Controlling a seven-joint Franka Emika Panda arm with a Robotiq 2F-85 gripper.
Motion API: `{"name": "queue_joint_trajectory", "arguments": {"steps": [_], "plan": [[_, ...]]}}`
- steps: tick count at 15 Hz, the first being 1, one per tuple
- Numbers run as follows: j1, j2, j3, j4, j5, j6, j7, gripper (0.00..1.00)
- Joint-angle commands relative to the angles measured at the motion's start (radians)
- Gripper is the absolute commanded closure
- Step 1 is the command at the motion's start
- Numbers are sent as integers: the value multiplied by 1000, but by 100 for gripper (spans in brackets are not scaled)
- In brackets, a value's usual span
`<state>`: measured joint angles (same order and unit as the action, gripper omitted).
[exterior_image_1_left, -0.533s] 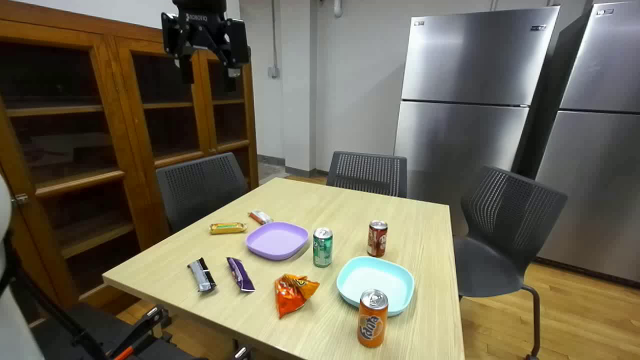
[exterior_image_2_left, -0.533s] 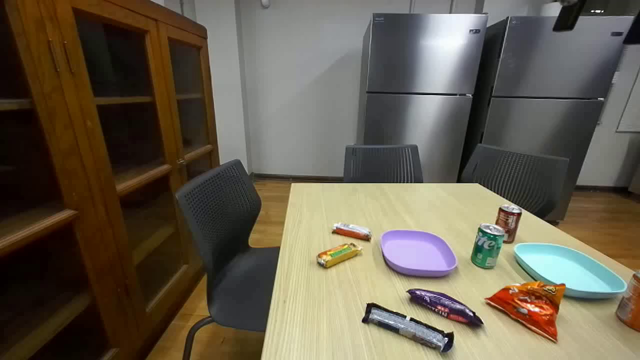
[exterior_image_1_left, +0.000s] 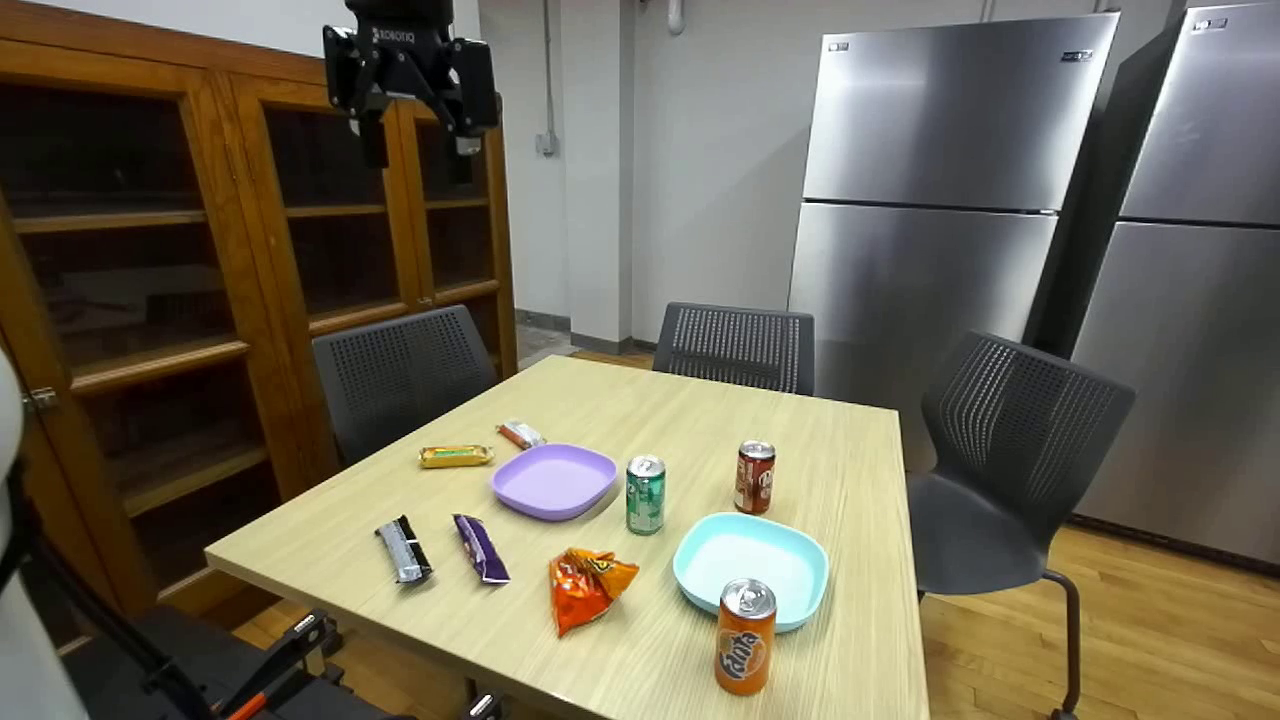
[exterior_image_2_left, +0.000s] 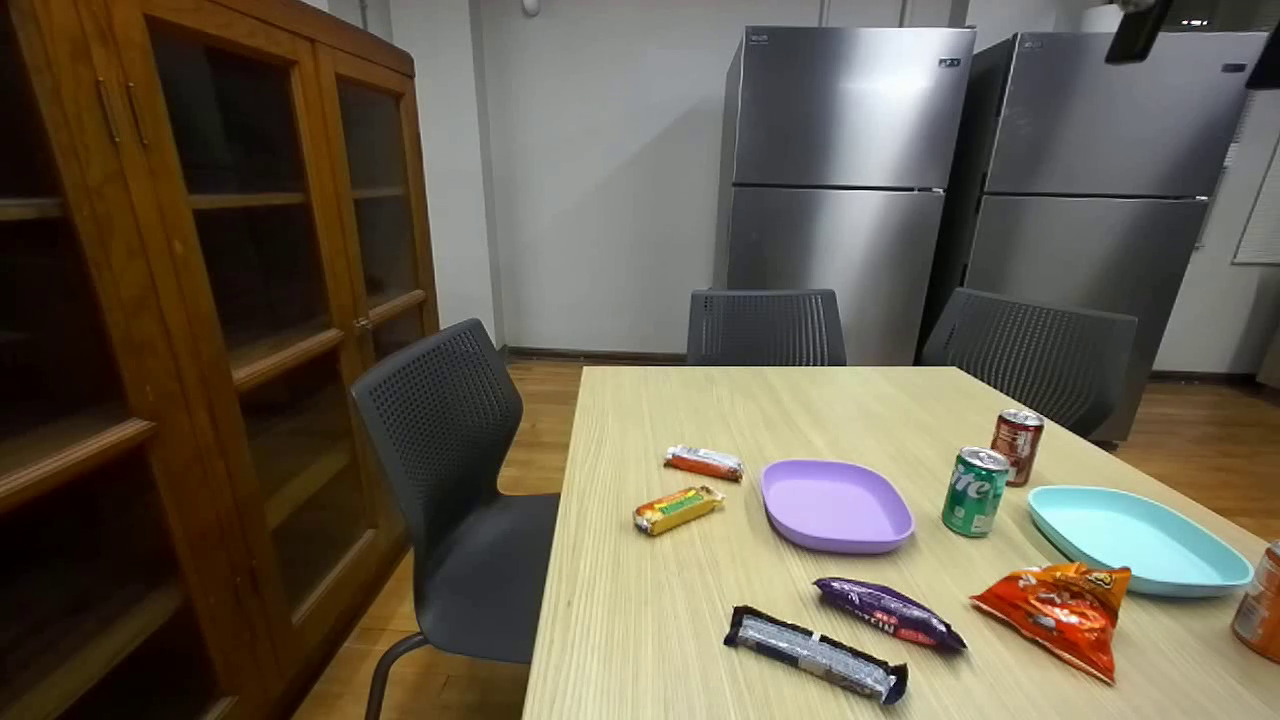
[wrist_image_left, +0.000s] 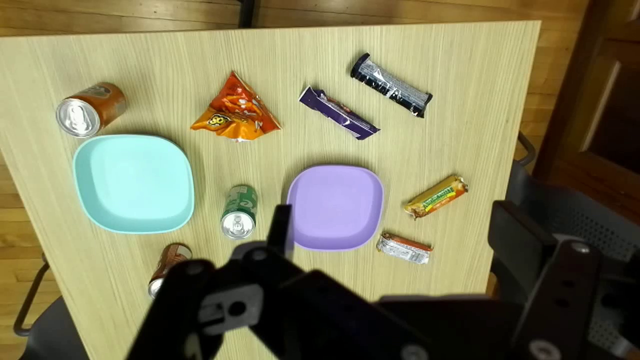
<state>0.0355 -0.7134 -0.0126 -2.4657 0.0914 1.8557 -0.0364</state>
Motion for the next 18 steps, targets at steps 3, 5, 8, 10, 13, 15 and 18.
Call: {"name": "queue_joint_trajectory", "arguments": {"steps": [3,5,8,10,13,15,18], "plan": [[-4,21,-7,2,5,3,-8,0],[-8,41,-11,-6,2,30,-10,0],[-16,82,-21,-20,-1,110,-11,0],[-22,117,-28,-25,-6,173,-11,0],[-37,176,-39,-29,-15,274,-7,0],[-48,214,-47,-28,-15,338,-3,0],[-67,273,-60,-18,-17,411,6,0]]}}
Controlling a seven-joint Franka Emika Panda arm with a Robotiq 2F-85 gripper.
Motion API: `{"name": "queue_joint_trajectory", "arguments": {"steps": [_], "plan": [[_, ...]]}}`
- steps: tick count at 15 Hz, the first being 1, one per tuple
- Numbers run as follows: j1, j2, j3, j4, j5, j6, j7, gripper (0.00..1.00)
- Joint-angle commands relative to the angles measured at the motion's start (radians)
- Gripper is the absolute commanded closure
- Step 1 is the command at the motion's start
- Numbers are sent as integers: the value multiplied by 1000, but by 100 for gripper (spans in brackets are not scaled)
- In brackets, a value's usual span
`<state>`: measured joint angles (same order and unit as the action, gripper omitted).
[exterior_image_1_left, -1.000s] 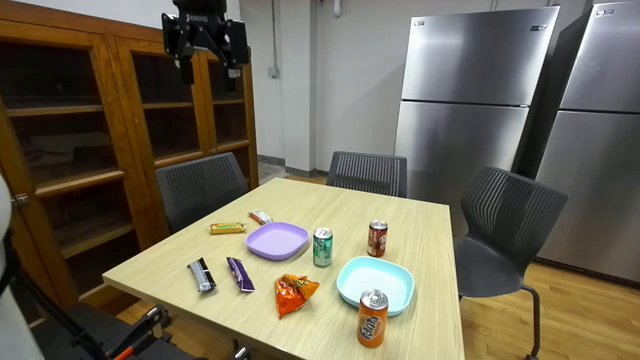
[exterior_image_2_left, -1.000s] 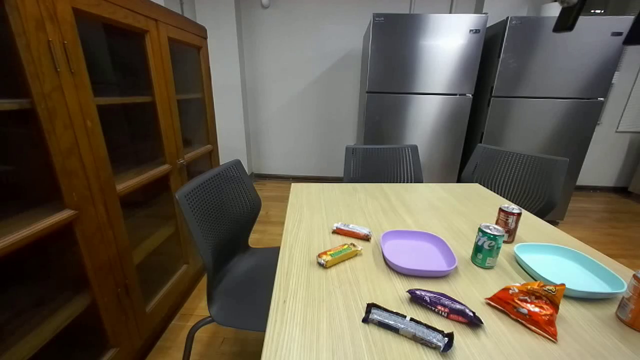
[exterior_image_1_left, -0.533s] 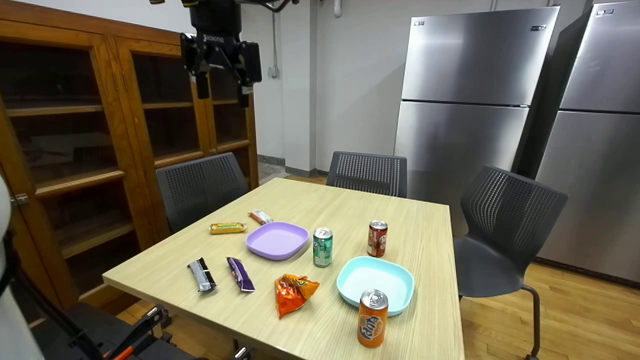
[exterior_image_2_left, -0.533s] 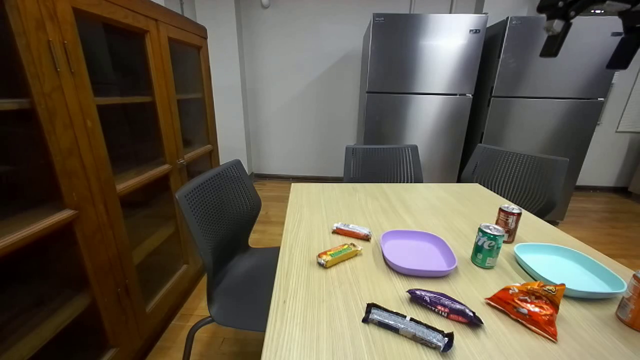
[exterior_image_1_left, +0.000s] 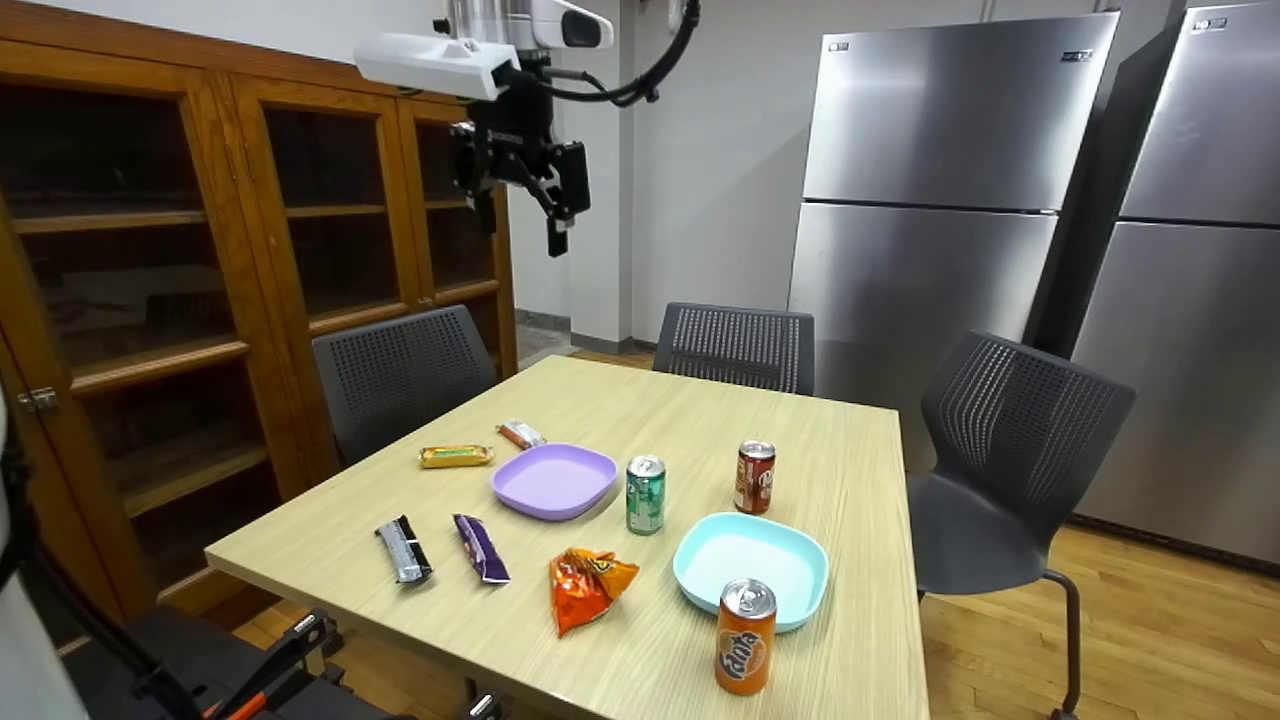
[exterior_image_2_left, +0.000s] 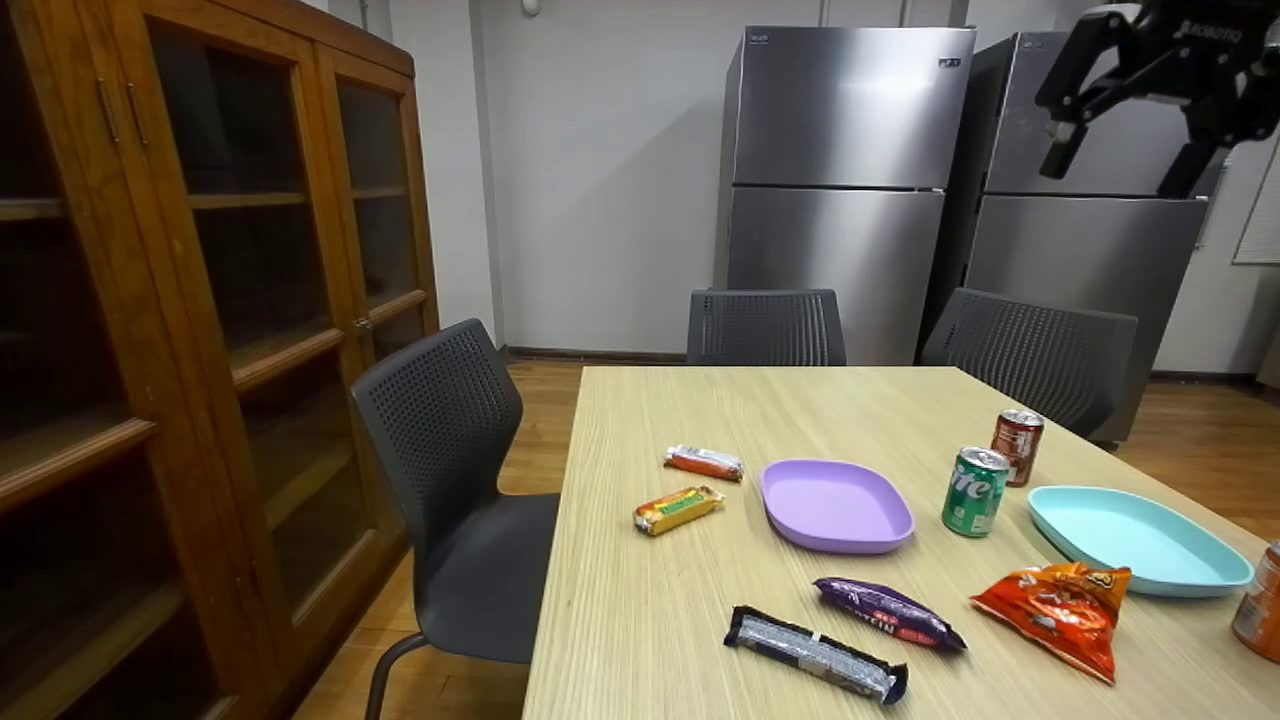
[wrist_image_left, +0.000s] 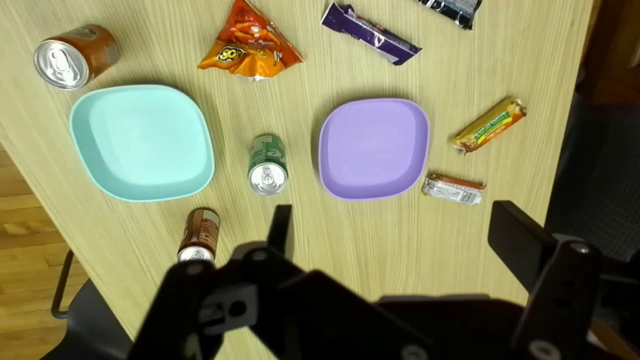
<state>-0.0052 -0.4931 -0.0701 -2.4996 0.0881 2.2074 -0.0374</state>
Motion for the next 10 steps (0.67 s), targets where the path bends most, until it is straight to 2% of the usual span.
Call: {"name": "queue_joint_trajectory", "arguments": {"steps": [1,10], "plan": [[-34,73,-9,20,-12,77,9,0],[-104,236,-37,72,-18,196,66,0]]}}
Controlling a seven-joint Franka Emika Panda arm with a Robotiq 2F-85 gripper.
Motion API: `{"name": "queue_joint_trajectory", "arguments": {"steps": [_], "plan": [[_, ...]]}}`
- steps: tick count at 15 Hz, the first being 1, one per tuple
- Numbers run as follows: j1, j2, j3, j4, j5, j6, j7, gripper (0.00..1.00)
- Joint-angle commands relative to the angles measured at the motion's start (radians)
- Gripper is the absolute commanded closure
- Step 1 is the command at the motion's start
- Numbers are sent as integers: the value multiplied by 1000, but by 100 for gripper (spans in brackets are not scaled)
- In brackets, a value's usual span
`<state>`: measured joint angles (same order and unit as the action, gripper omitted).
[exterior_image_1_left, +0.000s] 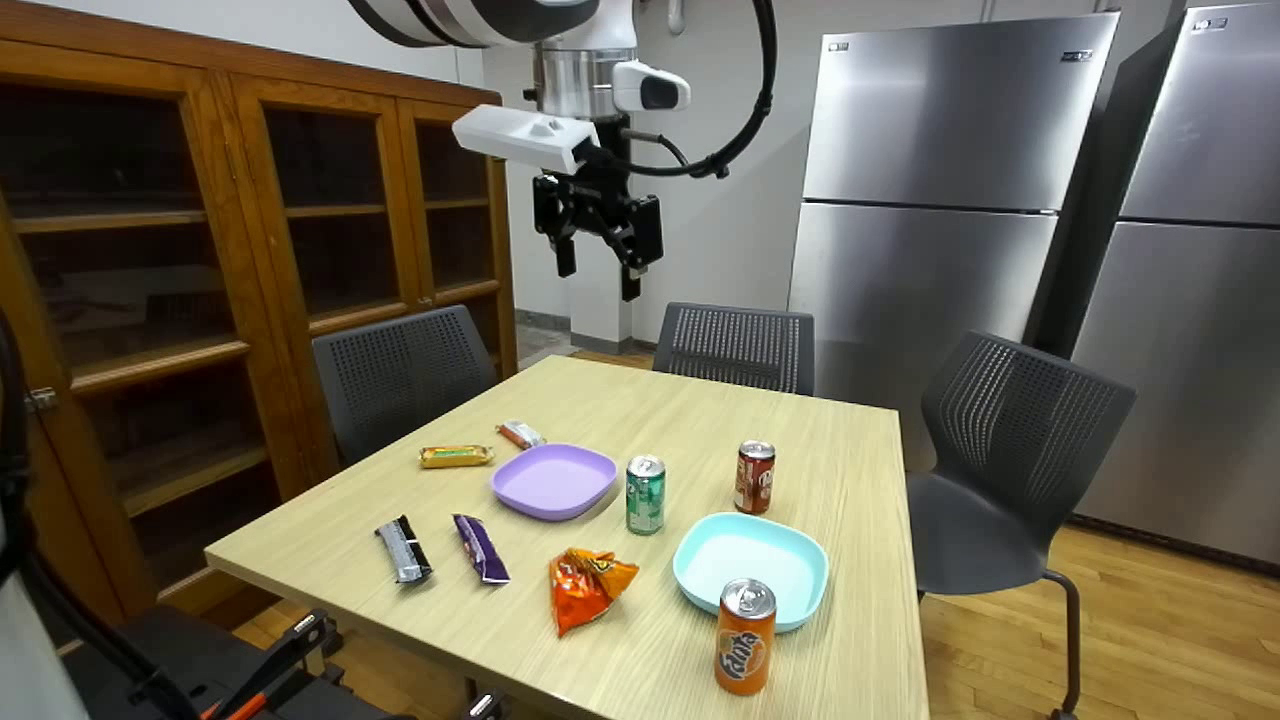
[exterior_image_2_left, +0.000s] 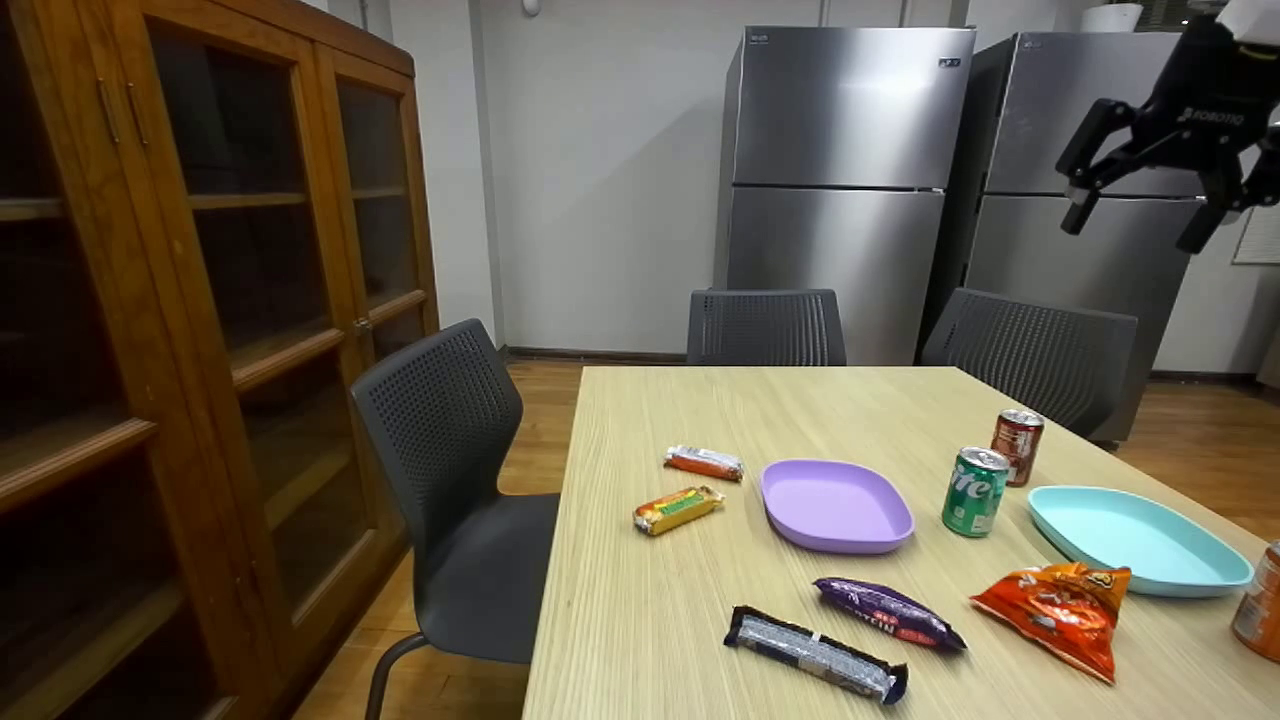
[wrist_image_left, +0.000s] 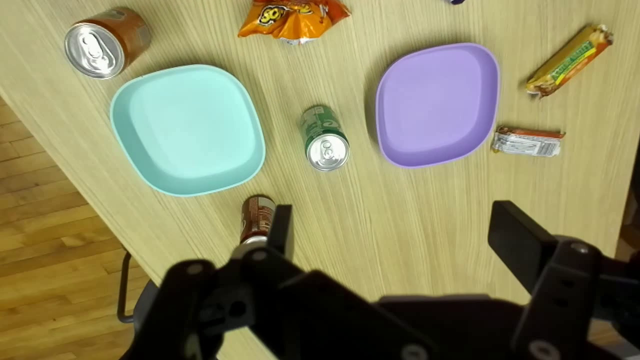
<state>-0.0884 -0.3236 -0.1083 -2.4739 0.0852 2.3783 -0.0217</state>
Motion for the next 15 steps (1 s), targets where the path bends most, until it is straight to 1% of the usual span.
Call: {"name": "queue_joint_trajectory", "arguments": {"steps": [1,5,7,8,11,15], "plan": [[-26,86,-1,55,-16,38,63,0],[-42,162,-7,88,-19,79,119,0],[-46,193,-8,107,-19,77,153,0],[-35,152,-14,66,0,77,100,0],[-36,185,-16,87,0,78,118,0],[-36,187,-16,92,0,78,121,0]]}}
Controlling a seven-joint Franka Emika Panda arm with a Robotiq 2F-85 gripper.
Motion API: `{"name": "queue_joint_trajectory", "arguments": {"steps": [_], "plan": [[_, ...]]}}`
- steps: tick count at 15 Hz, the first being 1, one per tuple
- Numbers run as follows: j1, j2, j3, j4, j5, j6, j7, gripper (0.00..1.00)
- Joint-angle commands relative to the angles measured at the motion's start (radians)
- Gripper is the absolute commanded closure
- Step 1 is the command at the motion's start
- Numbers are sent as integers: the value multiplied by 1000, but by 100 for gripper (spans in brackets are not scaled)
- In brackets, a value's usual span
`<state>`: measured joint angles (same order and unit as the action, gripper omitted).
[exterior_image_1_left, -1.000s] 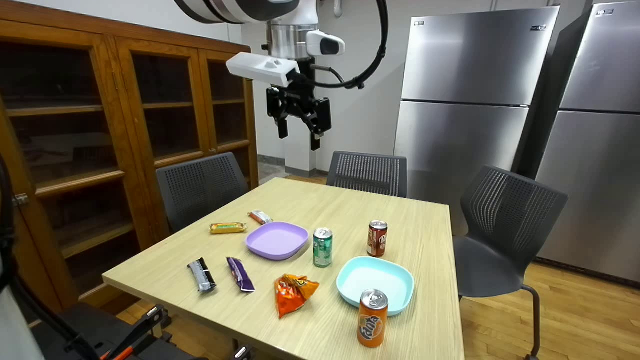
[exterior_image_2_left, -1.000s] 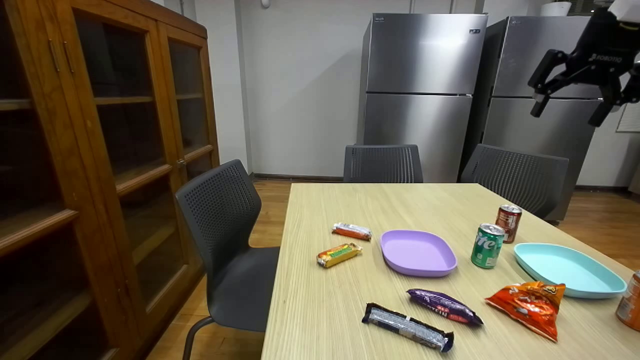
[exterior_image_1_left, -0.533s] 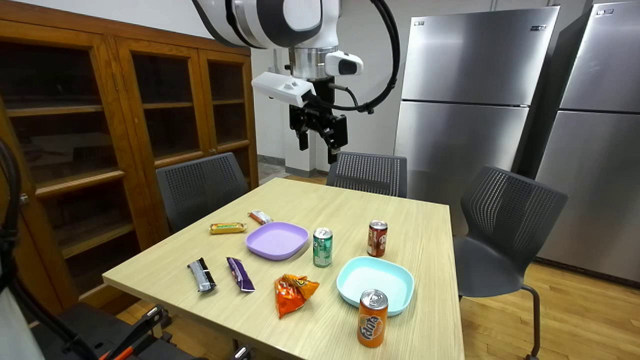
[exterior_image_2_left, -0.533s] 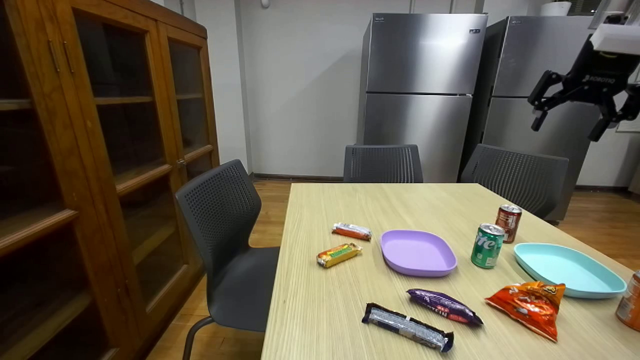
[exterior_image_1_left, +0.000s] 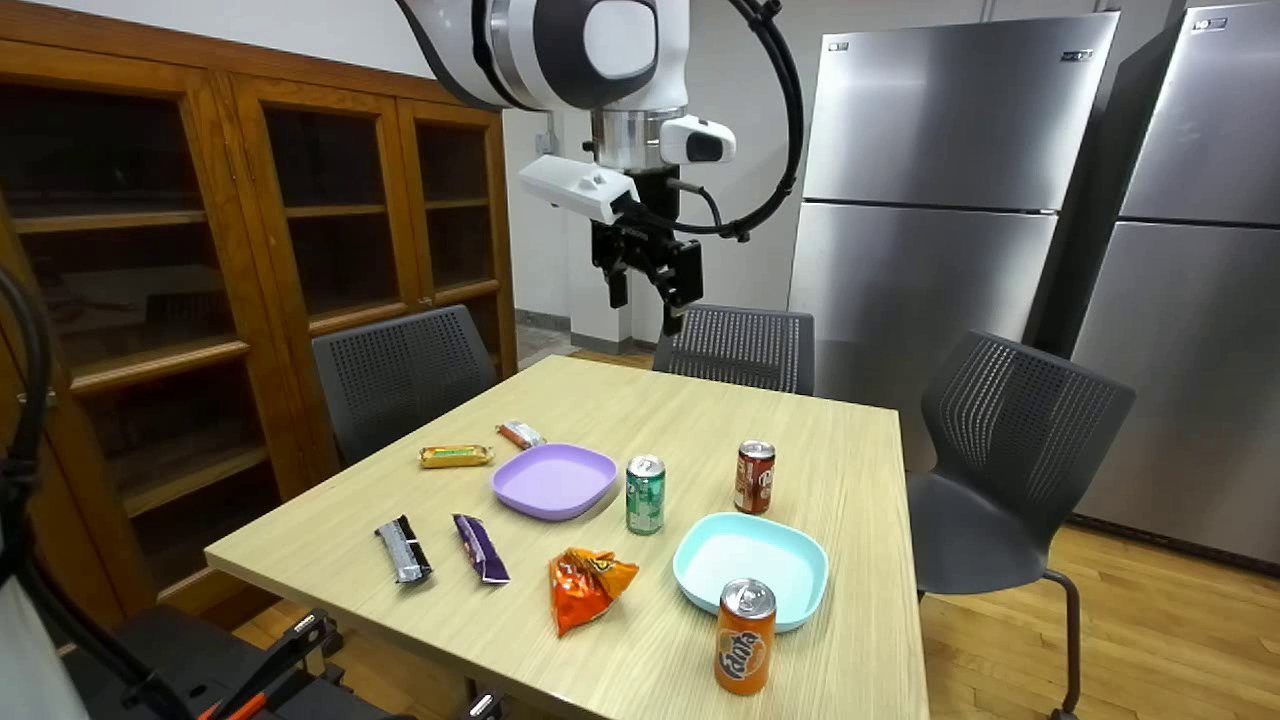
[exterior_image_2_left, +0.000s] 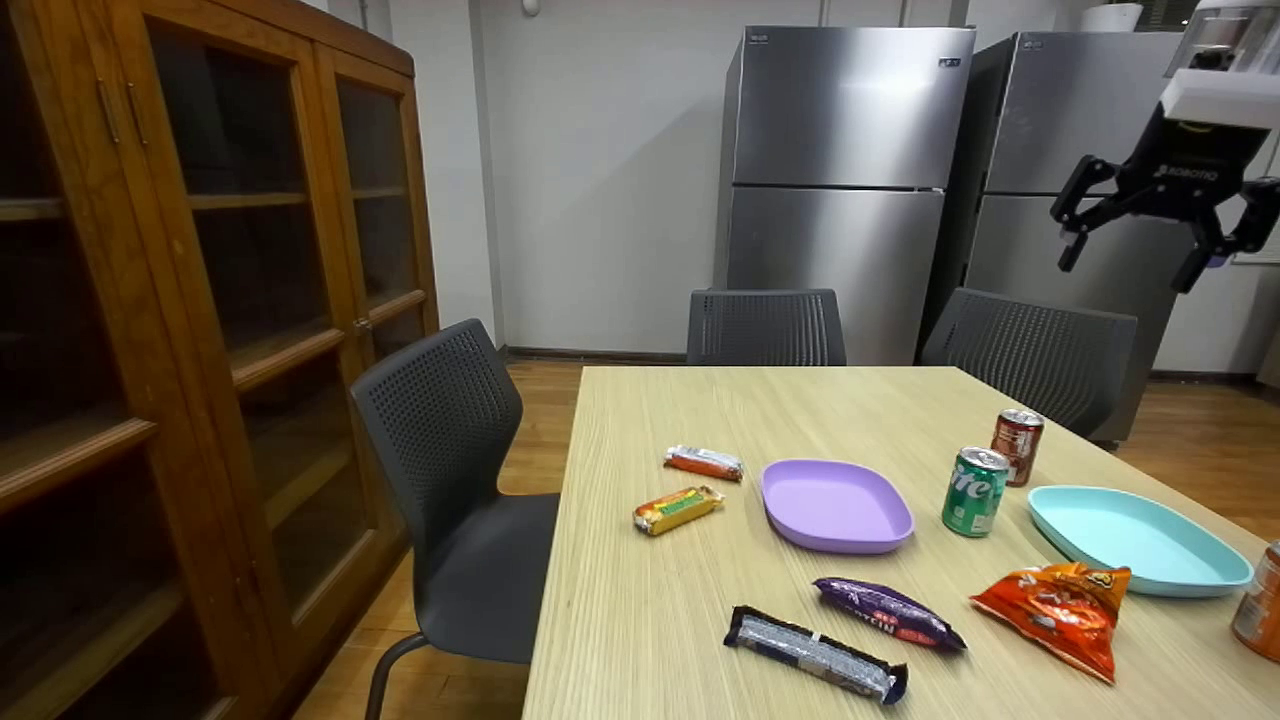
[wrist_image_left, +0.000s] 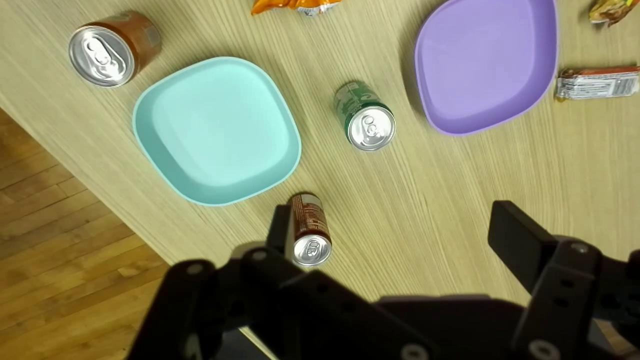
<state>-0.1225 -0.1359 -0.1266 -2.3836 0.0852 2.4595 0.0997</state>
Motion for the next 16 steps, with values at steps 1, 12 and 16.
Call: {"name": "queue_joint_trajectory", "arguments": {"steps": [1,12,16], "plan": [[-2,0,2,2,0,-3,0,0],[-23,182,-6,79,-102,150,230,0],[-9,276,-28,146,-139,174,305,0]]}}
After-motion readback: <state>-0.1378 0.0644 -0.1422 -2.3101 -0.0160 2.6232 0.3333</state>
